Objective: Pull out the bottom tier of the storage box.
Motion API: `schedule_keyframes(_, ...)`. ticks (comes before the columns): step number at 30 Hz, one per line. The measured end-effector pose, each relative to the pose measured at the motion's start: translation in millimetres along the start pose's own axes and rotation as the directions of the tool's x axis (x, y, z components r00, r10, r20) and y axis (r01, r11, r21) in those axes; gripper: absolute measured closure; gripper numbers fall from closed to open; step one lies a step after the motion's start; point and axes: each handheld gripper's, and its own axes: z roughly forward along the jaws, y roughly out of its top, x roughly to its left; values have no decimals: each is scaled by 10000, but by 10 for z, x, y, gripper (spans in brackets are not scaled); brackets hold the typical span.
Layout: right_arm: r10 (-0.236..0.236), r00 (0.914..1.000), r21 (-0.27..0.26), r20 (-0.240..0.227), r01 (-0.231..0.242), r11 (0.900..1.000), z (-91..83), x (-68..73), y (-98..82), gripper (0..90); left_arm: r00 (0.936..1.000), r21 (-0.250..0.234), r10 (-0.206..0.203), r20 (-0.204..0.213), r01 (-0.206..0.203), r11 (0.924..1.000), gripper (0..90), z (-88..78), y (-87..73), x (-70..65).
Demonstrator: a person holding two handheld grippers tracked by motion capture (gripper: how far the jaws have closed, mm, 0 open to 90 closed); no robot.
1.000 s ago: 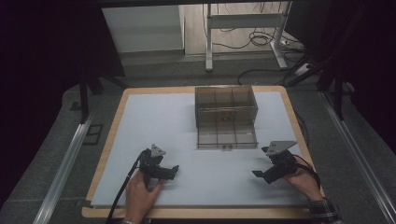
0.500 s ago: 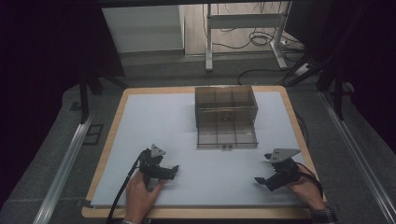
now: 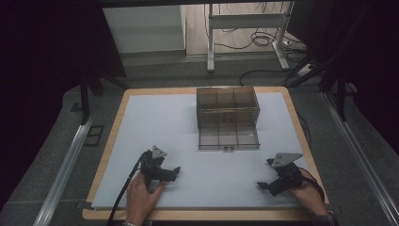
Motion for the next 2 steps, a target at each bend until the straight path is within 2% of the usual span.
schedule_keyframes(2, 10, 10000, -2, -7, -10, 10000, 0, 0, -1, 7, 10000, 3, 1, 3, -1, 10000, 0, 0, 0, 2)
